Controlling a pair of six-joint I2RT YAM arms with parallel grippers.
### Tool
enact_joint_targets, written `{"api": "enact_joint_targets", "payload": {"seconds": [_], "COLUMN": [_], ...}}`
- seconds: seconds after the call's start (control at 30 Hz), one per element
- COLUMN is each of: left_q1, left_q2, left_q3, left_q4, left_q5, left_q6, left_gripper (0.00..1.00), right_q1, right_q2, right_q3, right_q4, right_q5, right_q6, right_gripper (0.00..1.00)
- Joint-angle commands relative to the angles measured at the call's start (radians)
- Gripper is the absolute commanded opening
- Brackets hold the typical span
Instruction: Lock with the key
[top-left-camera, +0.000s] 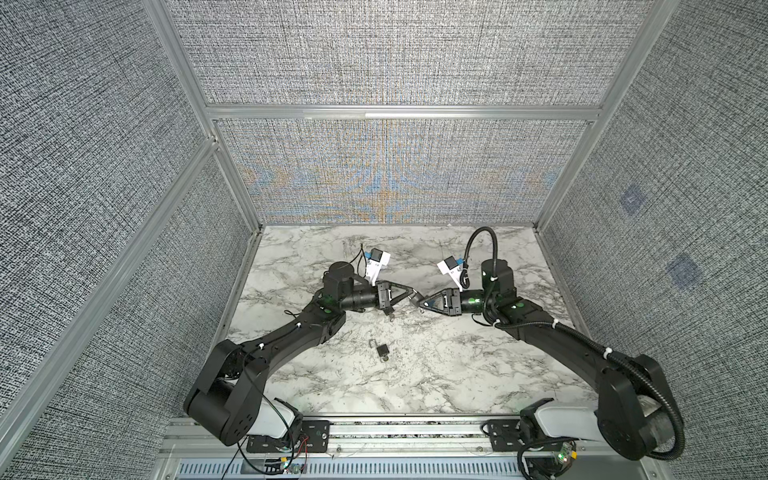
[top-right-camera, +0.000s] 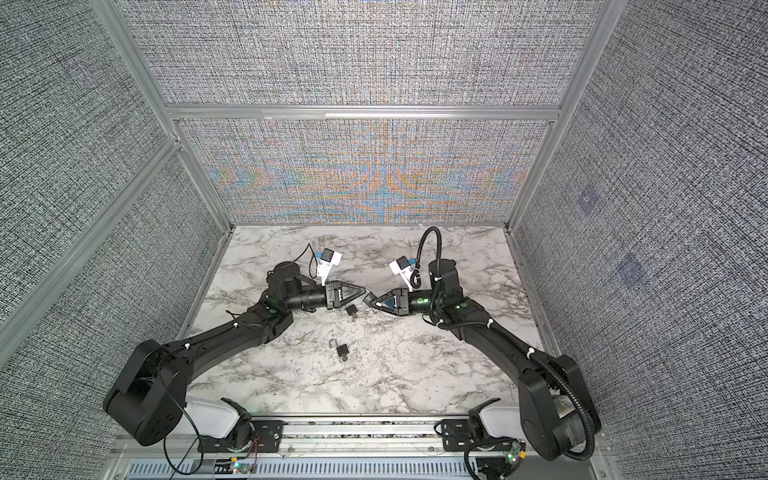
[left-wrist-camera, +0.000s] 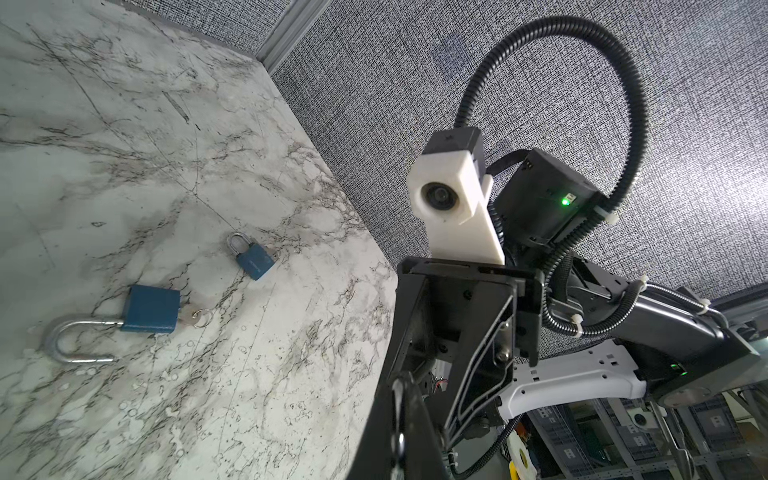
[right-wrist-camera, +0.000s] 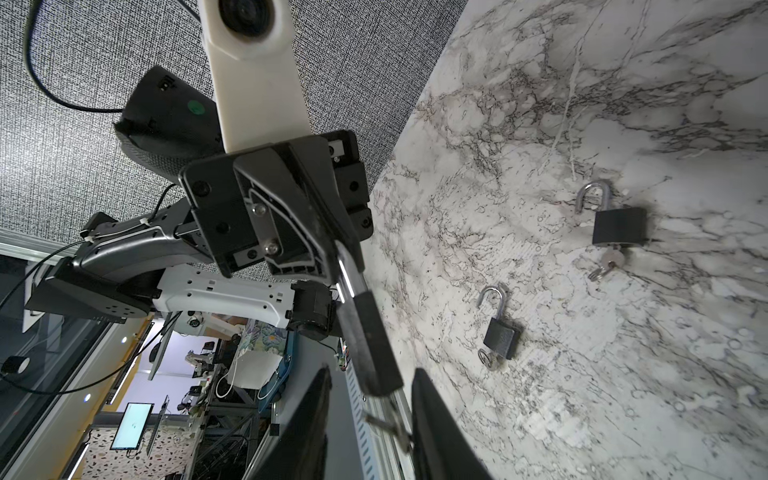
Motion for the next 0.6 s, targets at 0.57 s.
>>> {"api": "enact_joint_targets", "payload": {"seconds": [0.57], "left_q1": [0.0], "left_q2": [-0.011], "left_q3": [0.014], "left_q4": [0.008], "left_q5": [-0.008], "left_q6": [-0.002], "left_gripper": [0.0], "right_q1": [-0.009], "right_q2": [-0.031], "right_q3": [-0.019], "right_q4": [-0.022], "right_q5": [0.001], "right_q6": [-0.026], "right_gripper": [0.21]}}
